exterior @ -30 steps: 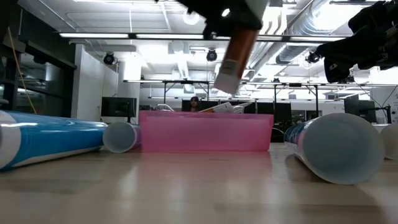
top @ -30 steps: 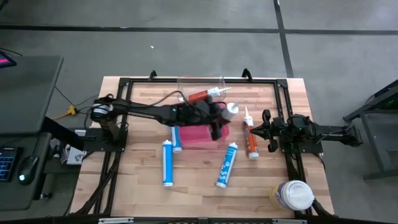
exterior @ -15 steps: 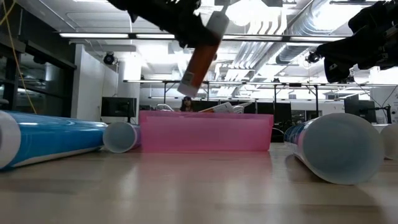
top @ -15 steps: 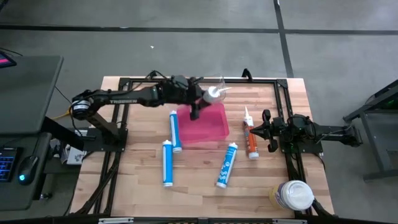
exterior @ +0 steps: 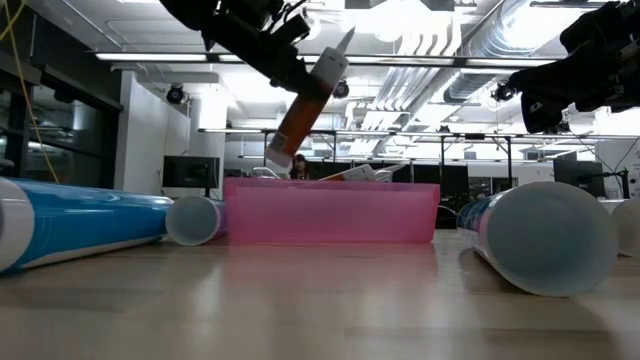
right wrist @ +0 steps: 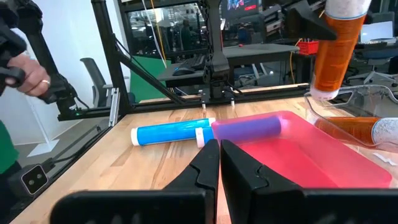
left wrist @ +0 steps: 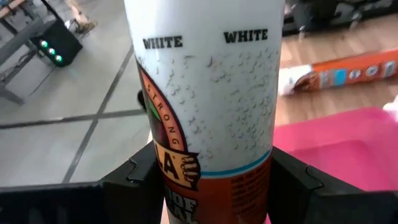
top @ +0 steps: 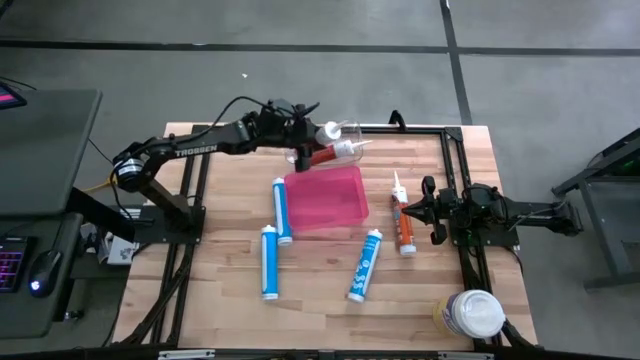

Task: Pick & place silicon tubes, Sealant and Lysol wipes
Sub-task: Put the bottom orange sealant into the transparent bin

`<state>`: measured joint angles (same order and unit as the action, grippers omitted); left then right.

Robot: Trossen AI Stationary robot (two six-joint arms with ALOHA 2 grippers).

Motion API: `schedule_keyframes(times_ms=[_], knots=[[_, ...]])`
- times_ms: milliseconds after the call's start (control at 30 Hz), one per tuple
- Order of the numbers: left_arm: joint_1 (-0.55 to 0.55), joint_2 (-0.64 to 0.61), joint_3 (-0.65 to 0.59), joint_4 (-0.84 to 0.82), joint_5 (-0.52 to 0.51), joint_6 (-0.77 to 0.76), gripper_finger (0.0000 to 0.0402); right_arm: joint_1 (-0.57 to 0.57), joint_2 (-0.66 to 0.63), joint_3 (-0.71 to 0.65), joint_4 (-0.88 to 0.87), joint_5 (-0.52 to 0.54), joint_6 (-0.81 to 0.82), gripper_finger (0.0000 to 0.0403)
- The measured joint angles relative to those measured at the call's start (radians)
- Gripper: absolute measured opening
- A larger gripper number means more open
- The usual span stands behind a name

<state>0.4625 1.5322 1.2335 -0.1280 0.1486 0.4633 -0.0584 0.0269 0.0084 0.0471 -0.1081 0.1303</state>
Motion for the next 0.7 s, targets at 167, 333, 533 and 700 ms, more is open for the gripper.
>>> schedule_keyframes(times_ms=[167, 333, 533, 700], knots=[[0.055, 0.001, 0.059, -0.071, 0.027, 0.048, 0.0186, 0.000, 0.000, 0.000, 0.000, 0.000, 0.000, 0.0012], [0.103, 0.042, 0.108, -0.128, 0.072, 0.056, 0.0186, 0.000, 0.000, 0.000, 0.000, 0.000, 0.000, 0.0012], [0.154, 0.112, 0.157, -0.134, 0.069, 0.065, 0.0186, 0.000, 0.000, 0.000, 0.000, 0.000, 0.000, 0.0012], [0.174, 0.183, 0.197, -0.141, 0.066, 0.057, 0.0186, 0.000, 0.000, 0.000, 0.000, 0.000, 0.000, 0.0012]])
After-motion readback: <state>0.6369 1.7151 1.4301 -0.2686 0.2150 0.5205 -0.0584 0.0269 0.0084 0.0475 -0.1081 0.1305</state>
